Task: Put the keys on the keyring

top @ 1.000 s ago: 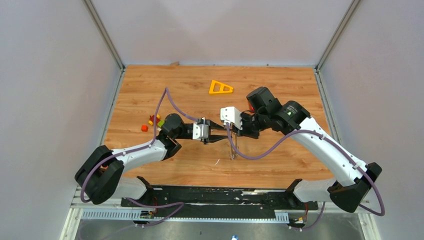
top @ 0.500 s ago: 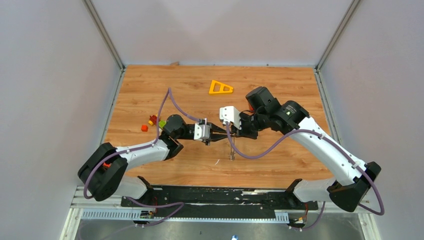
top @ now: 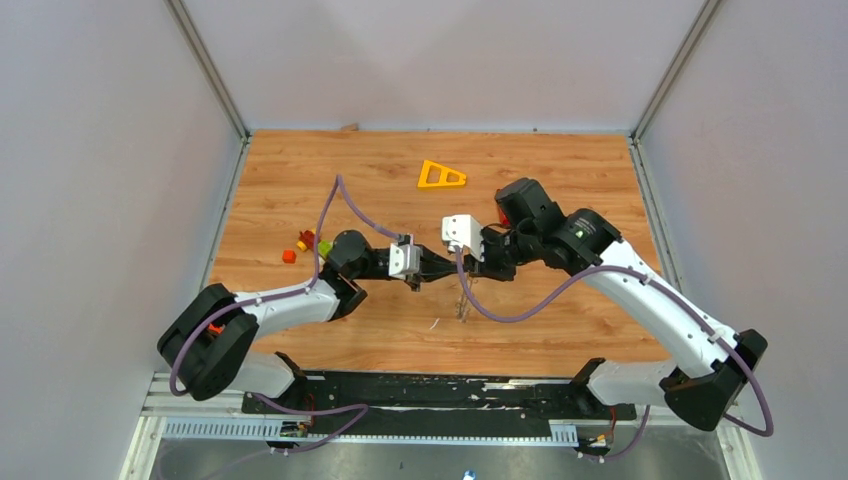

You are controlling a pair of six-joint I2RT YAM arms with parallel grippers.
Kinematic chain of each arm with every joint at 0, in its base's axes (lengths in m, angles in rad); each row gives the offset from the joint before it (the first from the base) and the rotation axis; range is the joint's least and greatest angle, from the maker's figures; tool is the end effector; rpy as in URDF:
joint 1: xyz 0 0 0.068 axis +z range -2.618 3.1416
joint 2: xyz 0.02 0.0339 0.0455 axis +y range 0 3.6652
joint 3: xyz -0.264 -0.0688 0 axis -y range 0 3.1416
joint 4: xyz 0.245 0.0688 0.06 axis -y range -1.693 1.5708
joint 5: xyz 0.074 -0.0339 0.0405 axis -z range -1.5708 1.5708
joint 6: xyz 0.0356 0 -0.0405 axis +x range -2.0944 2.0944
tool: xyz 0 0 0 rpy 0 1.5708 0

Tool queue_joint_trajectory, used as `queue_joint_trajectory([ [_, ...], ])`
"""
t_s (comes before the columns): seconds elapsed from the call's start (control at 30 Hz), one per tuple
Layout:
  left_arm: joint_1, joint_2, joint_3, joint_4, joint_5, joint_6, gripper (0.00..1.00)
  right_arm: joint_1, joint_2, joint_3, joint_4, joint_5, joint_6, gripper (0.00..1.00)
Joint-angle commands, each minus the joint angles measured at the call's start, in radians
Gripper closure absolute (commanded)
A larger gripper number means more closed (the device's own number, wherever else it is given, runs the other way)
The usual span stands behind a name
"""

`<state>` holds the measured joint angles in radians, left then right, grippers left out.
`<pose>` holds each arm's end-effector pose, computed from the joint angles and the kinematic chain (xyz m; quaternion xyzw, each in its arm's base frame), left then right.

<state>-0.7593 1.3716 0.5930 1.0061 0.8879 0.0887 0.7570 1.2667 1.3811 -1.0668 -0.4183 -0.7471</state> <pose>0.1828 -0.2116 0.2647 0.5376 0.3739 -0.4850 0.5796 0.1640 0.1748 0.3662 -0.6827 0.6373 0.1993 0.2967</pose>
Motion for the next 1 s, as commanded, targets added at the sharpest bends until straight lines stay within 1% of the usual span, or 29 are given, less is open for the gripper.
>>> queue_joint_trajectory([
  [0.0, -0.006, -0.013, -0.037, 0.193, -0.043, -0.132, 1.0, -0.017, -0.101, -0.078, 0.149, -0.007, 0.034, 0.76],
  [0.07, -0.006, 0.0, -0.06, 0.303, -0.052, -0.221, 1.0, -0.038, -0.15, -0.134, 0.199, -0.037, 0.038, 0.68],
  [0.13, -0.006, 0.02, -0.075, 0.428, -0.064, -0.314, 1.0, -0.062, -0.198, -0.181, 0.235, -0.089, 0.035, 0.63],
  [0.23, -0.006, 0.058, -0.089, 0.591, -0.076, -0.439, 1.0, -0.097, -0.28, -0.254, 0.301, -0.172, 0.046, 0.62],
  [0.43, -0.011, 0.062, -0.093, 0.6, -0.106, -0.462, 1.0, -0.151, -0.368, -0.345, 0.433, -0.296, 0.095, 0.64],
  [0.67, -0.019, 0.059, -0.093, 0.599, -0.135, -0.51, 1.0, -0.162, -0.358, -0.384, 0.527, -0.403, 0.136, 0.65],
  [0.73, -0.024, 0.059, -0.093, 0.6, -0.138, -0.512, 1.0, -0.163, -0.349, -0.388, 0.542, -0.418, 0.14, 0.68],
  [0.97, -0.028, 0.065, -0.094, 0.6, -0.138, -0.518, 1.0, -0.162, -0.333, -0.41, 0.58, -0.436, 0.145, 0.85],
])
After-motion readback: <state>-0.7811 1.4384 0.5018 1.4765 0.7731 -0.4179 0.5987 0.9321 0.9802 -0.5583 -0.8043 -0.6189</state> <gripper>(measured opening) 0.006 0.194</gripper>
